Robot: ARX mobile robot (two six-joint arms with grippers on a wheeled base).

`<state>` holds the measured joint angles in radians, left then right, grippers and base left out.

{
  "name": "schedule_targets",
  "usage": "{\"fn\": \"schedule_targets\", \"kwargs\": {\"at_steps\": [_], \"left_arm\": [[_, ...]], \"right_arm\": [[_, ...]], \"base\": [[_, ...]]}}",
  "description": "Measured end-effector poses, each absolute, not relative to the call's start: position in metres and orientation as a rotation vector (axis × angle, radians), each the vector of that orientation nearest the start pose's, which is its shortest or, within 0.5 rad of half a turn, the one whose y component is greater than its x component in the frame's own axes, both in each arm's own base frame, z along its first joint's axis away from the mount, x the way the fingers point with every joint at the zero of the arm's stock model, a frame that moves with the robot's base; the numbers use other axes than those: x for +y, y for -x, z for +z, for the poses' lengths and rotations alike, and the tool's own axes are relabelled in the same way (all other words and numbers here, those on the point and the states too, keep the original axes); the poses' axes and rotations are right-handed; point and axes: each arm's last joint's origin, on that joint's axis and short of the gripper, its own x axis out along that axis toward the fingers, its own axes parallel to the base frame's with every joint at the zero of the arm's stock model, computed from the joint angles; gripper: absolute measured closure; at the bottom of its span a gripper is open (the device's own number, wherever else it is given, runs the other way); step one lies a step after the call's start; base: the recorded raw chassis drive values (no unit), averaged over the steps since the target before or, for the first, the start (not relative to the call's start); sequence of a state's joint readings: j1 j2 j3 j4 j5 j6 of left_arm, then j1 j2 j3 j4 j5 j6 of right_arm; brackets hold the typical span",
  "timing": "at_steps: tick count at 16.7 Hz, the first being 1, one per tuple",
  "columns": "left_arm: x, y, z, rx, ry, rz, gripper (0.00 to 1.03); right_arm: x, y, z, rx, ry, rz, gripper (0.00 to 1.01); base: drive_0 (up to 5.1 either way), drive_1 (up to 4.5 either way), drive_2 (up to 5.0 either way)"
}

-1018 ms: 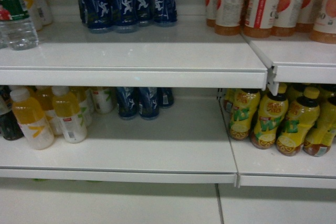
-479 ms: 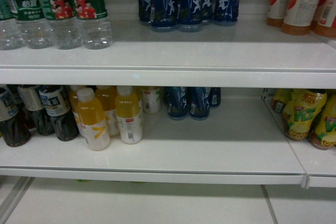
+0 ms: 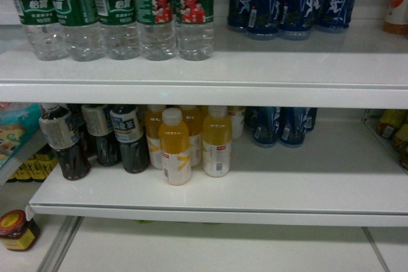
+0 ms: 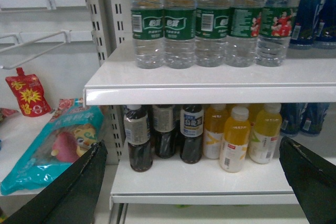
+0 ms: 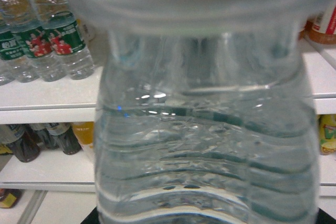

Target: Move water from second to third shelf

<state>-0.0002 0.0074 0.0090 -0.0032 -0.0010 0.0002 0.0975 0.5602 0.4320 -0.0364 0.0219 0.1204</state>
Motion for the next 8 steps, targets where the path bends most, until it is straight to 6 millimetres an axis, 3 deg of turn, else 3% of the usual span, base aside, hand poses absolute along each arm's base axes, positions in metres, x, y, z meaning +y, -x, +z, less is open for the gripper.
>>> {"fn": "schedule_targets", "kwargs": {"at_steps": [8], "left_arm": [[0.0000,-0.0976,0.1657,0.002,0.000,0.000,0.05]], "right_arm": [[0.0132,-0.1417,0.2572,0.158,-0.111,0.066,0.59]], "base": [[-4.8,3.40,1.6]]}}
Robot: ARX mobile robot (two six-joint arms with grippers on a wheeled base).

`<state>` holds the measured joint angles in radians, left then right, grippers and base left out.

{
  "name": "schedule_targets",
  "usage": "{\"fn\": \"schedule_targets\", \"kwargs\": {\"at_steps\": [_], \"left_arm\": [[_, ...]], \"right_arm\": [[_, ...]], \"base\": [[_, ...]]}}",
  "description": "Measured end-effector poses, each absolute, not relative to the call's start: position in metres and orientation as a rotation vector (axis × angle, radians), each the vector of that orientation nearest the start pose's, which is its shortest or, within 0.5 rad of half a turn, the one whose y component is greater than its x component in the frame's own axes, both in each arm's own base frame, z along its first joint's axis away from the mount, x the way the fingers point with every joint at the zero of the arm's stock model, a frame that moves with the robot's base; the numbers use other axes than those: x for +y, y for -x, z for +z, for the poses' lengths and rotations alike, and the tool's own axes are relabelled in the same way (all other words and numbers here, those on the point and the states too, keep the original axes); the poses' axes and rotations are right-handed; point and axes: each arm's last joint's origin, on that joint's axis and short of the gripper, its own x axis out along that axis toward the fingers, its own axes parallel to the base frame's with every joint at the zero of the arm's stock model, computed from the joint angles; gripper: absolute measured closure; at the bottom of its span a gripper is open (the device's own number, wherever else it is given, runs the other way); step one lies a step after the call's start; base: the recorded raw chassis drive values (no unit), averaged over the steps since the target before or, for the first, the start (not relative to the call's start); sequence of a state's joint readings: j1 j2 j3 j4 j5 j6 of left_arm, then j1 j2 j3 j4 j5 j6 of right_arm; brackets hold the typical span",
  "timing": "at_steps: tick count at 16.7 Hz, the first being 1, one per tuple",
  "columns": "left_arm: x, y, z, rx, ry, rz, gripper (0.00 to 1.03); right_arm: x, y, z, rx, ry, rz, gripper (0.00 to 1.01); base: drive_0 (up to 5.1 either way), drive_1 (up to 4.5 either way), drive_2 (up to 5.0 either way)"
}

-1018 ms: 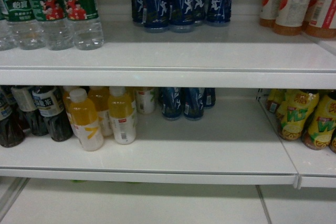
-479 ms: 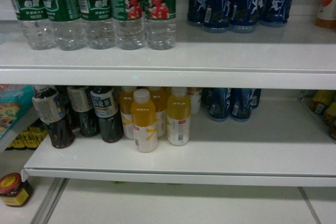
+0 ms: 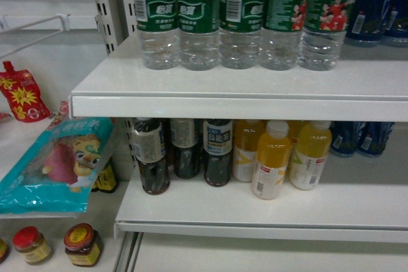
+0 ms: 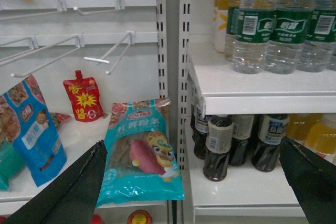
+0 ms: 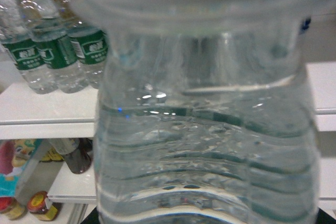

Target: Move water from second to third shelf

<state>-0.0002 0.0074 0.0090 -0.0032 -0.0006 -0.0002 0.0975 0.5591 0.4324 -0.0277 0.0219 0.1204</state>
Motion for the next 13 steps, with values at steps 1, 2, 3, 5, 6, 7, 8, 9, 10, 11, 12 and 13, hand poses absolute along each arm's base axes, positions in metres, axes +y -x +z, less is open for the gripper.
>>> {"fn": "schedule_targets", "kwargs": {"at_steps": [1,2,3,5,6,7,8,9,10,11,12,13], "left_arm": [[0.0000,-0.0976,0.1658,0.001,0.000,0.000,0.05],[0.0000,-0.0976,0.1657,0.002,0.000,0.000,0.05],[0.0000,-0.0976,0.1657,0.002,0.000,0.000,0.05],[0.0000,-0.0976,0.1659,-0.001,0.000,0.001,0.05],[0.0001,-0.0976,0.1651,0.007,0.000,0.003,0.05],[0.0001,-0.0976,0.1652,0.006,0.000,0.003,0.05],[0.0000,-0.0976,0.1657,0.002,0.000,0.003,0.05],[0.0000,-0.0976,0.1655,0.002,0.000,0.003,0.05],[0.0000,-0.0976,0.1657,0.002,0.000,0.003,0.05],[0.0000,-0.0976,0.1657,0.002,0.000,0.001,0.05],[0.0000,-0.0976,0.1656,0.002,0.000,0.000,0.05],[0.0000,-0.0976,0.1657,0.002,0.000,0.000,0.05]], "right_arm": [[0.0133,-0.1417,0.2568,0.162,-0.111,0.066,0.59],[0.0133,-0.1416,0.2562,0.169,-0.111,0.066,0.59],[0.0133,-0.1419,0.2564,0.165,-0.111,0.066,0.59],[0.0133,-0.1419,0.2563,0.167,-0.111,0.066,0.59],[0.0136,-0.1420,0.2566,0.164,-0.111,0.075,0.59],[0.0140,-0.1419,0.2565,0.166,-0.114,0.085,0.59],[0.0140,-0.1418,0.2564,0.167,-0.114,0.085,0.59],[0.0137,-0.1419,0.2562,0.168,-0.114,0.079,0.59],[0.0134,-0.1419,0.2562,0.168,-0.113,0.070,0.59],[0.0134,-0.1419,0.2563,0.167,-0.113,0.068,0.59],[0.0133,-0.1419,0.2563,0.167,-0.113,0.068,0.59],[0.0133,-0.1419,0.2563,0.167,-0.113,0.067,0.59]], "base": [[-4.8,3.45,1.7],[-4.8,3.40,1.6],[-3.3,2.64,0.8],[0.0,0.00,0.0],[0.0,0.00,0.0],[0.0,0.00,0.0],[0.0,0.00,0.0],[0.0,0.00,0.0],[0.0,0.00,0.0],[0.0,0.00,0.0],[0.0,0.00,0.0],[0.0,0.00,0.0]]}}
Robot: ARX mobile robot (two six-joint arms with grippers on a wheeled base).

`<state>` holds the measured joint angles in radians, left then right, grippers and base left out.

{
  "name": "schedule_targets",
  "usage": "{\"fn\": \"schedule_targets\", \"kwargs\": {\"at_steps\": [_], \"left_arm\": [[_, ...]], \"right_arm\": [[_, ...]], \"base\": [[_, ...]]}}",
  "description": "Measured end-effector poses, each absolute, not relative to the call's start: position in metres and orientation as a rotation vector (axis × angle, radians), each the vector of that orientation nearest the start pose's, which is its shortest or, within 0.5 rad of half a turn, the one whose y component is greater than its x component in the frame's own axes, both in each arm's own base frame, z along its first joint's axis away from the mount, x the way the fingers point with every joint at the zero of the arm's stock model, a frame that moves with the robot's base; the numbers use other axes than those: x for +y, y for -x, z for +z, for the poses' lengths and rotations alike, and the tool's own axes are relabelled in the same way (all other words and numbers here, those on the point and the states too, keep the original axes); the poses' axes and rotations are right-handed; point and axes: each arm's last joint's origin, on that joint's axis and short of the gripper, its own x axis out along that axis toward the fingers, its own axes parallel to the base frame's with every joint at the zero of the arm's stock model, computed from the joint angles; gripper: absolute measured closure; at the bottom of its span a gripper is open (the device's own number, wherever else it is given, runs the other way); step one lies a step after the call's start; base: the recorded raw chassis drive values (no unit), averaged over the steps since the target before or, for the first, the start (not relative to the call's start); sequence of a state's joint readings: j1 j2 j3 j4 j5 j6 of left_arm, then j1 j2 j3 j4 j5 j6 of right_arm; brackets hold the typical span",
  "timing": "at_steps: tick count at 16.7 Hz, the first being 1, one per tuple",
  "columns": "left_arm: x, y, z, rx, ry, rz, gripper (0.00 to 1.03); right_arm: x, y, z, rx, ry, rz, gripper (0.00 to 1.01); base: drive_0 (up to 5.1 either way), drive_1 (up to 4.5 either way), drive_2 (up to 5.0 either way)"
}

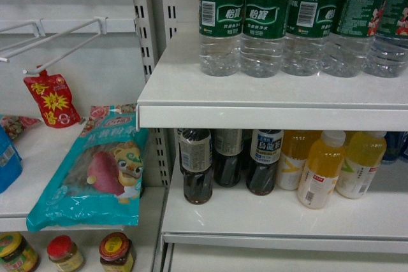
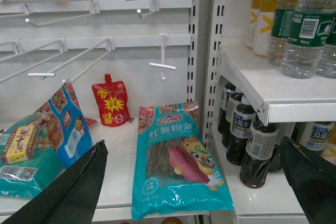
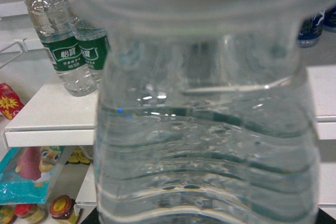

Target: Move water from second to third shelf

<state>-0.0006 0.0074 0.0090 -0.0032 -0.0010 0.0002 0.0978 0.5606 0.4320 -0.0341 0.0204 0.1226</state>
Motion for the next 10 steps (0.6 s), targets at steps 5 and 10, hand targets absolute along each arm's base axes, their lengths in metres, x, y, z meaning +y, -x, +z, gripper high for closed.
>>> {"fn": "schedule_targets", "kwargs": {"at_steps": [5,10], "left_arm": [[0.0000,-0.0976,0.1655,0.002,0.000,0.000,0.05],[0.0000,-0.0976,0.1656,0.002,0.000,0.000,0.05]], "right_arm": [[0.0133,-0.1419,0.2563,0.167,-0.113,0.068,0.59],[0.0133,-0.1419,0.2563,0.167,-0.113,0.067,0.59]], "base": [[0.0,0.00,0.0],[0.0,0.00,0.0]]}}
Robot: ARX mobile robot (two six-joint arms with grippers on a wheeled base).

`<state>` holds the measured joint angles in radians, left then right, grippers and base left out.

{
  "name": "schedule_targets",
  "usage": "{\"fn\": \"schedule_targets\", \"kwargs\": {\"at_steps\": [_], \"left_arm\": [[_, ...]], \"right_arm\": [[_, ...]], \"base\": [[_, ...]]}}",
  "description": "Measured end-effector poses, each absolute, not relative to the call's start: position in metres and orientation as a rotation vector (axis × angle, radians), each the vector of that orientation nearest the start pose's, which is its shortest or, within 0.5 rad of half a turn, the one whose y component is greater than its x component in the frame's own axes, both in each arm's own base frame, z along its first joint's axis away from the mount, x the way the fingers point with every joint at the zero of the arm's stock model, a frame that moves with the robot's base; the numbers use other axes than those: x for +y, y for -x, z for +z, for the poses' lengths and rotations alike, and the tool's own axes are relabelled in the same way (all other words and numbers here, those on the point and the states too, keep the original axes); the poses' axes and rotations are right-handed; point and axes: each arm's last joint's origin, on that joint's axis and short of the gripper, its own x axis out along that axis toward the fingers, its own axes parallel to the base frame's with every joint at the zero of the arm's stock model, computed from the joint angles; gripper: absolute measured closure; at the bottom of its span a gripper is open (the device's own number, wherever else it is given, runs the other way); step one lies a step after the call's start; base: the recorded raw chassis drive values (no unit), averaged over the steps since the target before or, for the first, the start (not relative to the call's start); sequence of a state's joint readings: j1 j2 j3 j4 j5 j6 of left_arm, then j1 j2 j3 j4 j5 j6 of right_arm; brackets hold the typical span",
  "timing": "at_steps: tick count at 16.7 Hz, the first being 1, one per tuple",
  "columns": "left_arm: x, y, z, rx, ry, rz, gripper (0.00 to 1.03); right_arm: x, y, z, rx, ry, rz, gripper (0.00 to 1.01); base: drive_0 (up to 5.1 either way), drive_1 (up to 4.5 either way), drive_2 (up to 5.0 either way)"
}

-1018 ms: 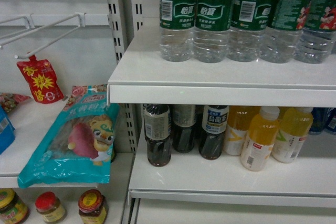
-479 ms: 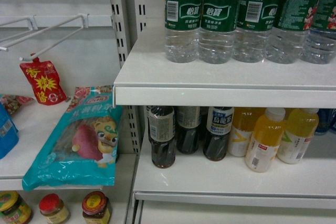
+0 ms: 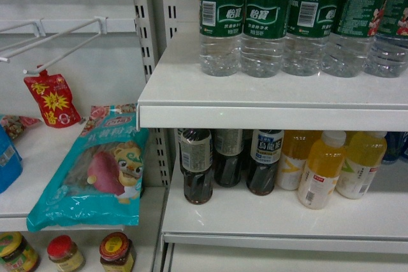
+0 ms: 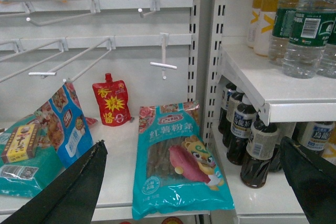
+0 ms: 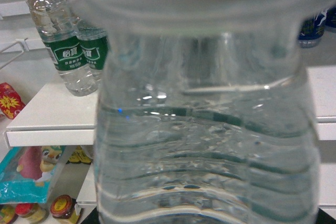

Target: Move water from second to third shelf

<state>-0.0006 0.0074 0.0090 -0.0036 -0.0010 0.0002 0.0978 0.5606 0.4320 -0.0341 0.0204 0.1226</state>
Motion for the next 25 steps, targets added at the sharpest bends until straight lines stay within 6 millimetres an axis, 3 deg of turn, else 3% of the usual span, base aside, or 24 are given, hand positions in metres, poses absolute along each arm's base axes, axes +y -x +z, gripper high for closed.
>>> {"fn": "schedule_targets", "kwargs": {"at_steps": [4,8,10,14,25], "left_arm": [[0.000,-0.098,0.166,0.002,0.000,0.000,0.05],[0.000,-0.098,0.166,0.002,0.000,0.000,0.05],[0.000,-0.098,0.166,0.002,0.000,0.000,0.05],[0.000,-0.098,0.166,0.002,0.000,0.000,0.05],[0.000,-0.098,0.166,0.002,0.000,0.000,0.05]], "right_arm": [[0.014,-0.145,0.255,0.188,-0.104,0.135,0.59],[0.027,-0.163,0.264,0.158,-0.083,0.198,0.59],[0.035,-0.186,0.272,0.137,-0.074,0.221,0.59],[0.052,-0.240,0.261,0.208,-0.059,0.214,0.59],[0.086,-0.327,0.263,0.251,-0.047,0.200,0.59]], "base": [[0.0,0.00,0.0],[0.0,0.00,0.0],[0.0,0.00,0.0],[0.0,0.00,0.0],[0.0,0.00,0.0]]}}
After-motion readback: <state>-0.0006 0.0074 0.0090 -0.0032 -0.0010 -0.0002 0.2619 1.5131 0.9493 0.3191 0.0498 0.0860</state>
